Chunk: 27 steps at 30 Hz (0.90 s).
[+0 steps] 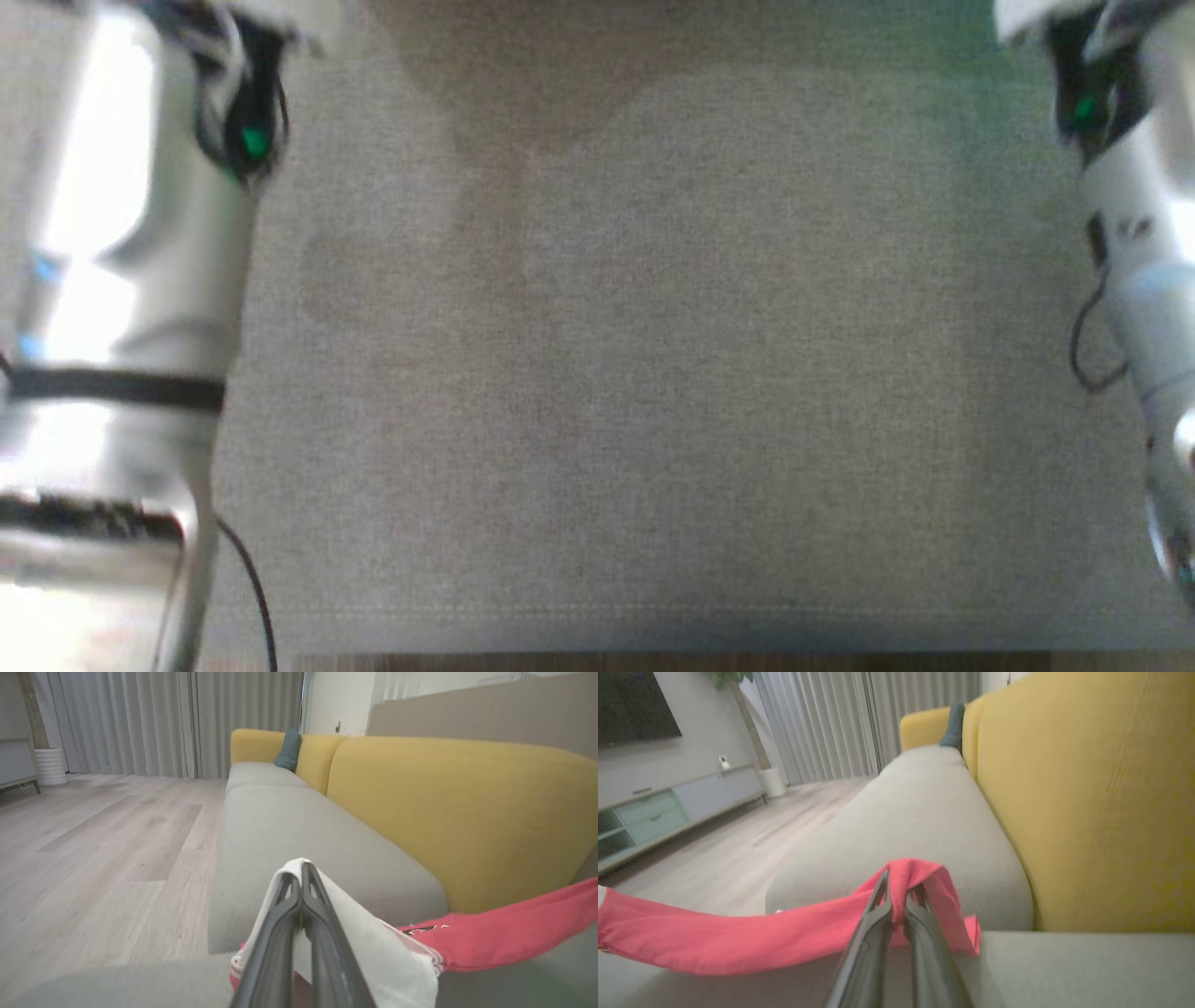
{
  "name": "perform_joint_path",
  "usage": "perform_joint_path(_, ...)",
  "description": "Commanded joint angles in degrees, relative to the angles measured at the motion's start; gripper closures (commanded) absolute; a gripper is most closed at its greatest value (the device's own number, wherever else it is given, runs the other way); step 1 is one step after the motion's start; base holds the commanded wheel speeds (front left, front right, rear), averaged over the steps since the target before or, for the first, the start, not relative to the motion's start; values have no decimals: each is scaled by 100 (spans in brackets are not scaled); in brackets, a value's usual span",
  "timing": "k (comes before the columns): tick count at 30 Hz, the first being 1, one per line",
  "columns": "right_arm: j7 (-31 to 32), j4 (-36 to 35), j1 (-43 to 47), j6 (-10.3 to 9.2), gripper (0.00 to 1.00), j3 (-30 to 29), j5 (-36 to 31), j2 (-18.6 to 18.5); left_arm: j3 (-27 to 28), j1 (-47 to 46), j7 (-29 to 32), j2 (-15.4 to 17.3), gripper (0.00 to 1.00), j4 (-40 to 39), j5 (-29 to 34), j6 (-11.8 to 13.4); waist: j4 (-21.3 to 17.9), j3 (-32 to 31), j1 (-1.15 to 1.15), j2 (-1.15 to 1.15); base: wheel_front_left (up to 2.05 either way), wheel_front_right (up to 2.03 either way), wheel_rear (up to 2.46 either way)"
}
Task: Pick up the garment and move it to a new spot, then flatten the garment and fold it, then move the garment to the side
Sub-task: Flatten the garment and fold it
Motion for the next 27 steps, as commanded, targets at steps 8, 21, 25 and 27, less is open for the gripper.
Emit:
perform_joint_path(8, 116, 247, 1014, -5, 100, 760, 440, -164, -339, 1541, -33, 585, 100, -479, -200, -34, 84, -743, 0, 0, 0, 0, 0)
perform_joint_path(21, 1081, -61, 2264, -5, 100, 2192, 1344, -931, -1245, 3318, -33, 1225, 100, -777, -453, -35, 0, -1732, 0, 0, 0, 0, 0)
perform_joint_path(25, 1251, -197, 2400, -5, 100, 2445, 1519, -1086, -1438, 3529, -33, 1375, 100, -897, -621, -35, -24, -1867, 0, 0, 0, 0, 0)
perform_joint_path(27, 1376, -274, 2492, -5, 100, 2593, 1649, -1190, -1568, 3653, 3, 1485, 100, -1001, -791, -35, -30, -1967, 0, 0, 0, 0, 0)
